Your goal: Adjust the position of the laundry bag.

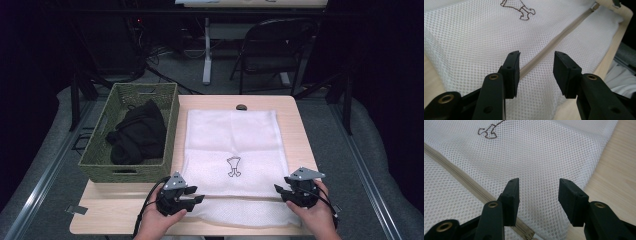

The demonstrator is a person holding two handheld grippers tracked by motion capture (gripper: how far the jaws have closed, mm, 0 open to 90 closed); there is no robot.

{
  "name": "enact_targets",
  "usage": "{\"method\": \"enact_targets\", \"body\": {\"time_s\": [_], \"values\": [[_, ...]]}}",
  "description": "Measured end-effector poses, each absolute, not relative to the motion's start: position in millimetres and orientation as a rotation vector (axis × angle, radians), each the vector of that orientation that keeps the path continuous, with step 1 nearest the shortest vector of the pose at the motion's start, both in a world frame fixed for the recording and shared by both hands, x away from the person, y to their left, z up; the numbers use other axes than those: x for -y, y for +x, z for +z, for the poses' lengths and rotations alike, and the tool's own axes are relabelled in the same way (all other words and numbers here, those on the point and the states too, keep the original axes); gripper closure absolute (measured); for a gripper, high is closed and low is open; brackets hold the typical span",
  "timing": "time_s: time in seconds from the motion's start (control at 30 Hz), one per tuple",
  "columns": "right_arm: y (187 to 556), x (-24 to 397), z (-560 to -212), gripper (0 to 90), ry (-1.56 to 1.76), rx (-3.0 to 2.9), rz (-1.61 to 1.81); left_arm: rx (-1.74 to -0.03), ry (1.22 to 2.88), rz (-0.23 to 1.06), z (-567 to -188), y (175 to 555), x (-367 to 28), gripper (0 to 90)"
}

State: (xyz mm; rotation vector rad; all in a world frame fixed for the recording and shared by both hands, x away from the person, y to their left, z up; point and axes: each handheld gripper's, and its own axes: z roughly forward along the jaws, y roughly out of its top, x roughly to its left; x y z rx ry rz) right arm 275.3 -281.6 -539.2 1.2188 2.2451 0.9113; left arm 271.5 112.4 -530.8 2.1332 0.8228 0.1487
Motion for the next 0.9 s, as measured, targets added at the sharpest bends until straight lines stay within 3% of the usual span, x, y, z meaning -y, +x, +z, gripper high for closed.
{"method": "enact_targets", "body": {"time_s": [0.23,0.43,0.63,0.77,0.87,0.9], "values": [[274.5,281.8,-535.9,53.7,1.239,-2.248,0.950,-0.838,2.138,0.180,-524.7,279.7,-110.5,51.9],[272.5,278.0,-531.6,59.1,1.185,-2.278,0.986,-0.883,2.150,0.119,-519.9,286.3,-107.7,52.0],[270.6,270.4,-528.7,60.1,1.213,-2.335,0.919,-0.901,2.135,0.111,-513.1,294.5,-100.6,45.6],[269.3,268.3,-527.6,57.4,1.213,-2.324,0.909,-0.907,2.133,0.136,-508.5,298.7,-92.2,39.0],[269.7,269.6,-526.4,46.5,1.258,-2.293,0.937,-0.905,2.127,0.113,-507.0,303.1,-82.7,35.1],[269.7,269.6,-526.4,46.5,1.258,-2.293,0.937,-0.905,2.127,0.113,-507.0,303.1,-82.7,34.4]]}}
